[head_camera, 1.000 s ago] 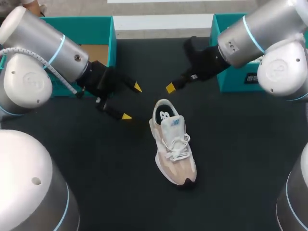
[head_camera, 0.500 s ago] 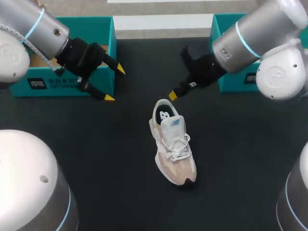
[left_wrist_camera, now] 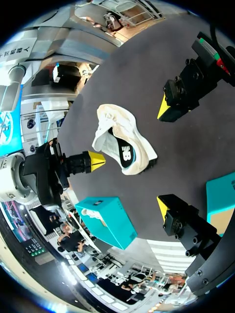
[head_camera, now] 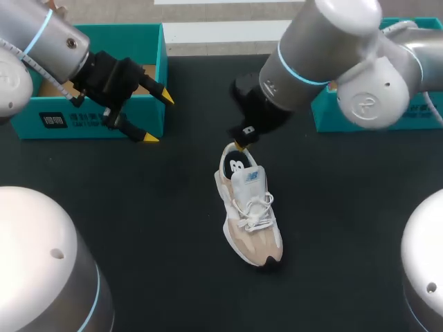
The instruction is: Take the shoe out of the shoebox, open the shoe tongue, remove and reinsert the insole, then place the shoe into the shoebox
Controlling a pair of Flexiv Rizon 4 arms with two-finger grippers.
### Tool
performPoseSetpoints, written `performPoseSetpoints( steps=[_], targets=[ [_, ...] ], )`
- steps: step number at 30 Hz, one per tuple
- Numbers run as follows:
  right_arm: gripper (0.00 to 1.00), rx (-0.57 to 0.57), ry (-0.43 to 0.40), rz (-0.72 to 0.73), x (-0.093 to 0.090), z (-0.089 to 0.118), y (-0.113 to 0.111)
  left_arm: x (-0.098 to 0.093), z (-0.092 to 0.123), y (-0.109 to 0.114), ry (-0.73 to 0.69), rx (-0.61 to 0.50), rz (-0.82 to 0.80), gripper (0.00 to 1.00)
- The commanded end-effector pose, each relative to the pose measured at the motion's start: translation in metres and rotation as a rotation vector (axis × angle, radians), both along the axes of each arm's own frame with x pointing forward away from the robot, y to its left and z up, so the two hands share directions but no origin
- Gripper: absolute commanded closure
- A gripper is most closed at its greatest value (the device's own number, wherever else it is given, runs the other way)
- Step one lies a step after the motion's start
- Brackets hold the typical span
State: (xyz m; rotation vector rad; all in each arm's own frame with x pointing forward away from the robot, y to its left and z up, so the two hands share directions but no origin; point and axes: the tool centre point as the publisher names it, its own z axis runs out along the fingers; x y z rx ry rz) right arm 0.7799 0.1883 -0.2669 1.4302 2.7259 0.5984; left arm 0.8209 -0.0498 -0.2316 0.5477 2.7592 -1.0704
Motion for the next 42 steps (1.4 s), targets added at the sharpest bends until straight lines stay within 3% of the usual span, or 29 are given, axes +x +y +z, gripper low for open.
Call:
performPoseSetpoints(
  steps=[1, 8, 20, 31, 38, 42],
  targets=[
    [1.00, -0.077, -0.037, -0.029, 0.000, 0.002, 0.004, -0.001, 0.000, 0.001, -0.002, 0.002, 0.001, 0.00],
    [1.00, -0.103, -0.003, -0.181, -0.004, -0.027, 0.008, -0.001, 0.000, 0.001, -0.002, 0.002, 0.001, 0.00],
    [1.00, -0.125, 0.010, -0.306, -0.015, -0.067, 0.003, -0.001, 0.000, 0.001, -0.002, 0.002, 0.001, 0.00],
    [1.00, -0.183, 0.031, -0.312, 0.000, -0.115, 0.001, -0.001, 0.000, 0.001, -0.002, 0.002, 0.001, 0.00],
    [1.00, -0.221, 0.070, -0.288, -0.001, -0.129, 0.002, -0.001, 0.000, 0.001, -0.002, 0.002, 0.001, 0.00],
    [1.00, -0.236, 0.049, -0.296, 0.001, -0.118, -0.002, -0.001, 0.000, 0.001, -0.002, 0.002, 0.001, 0.00]
  ],
)
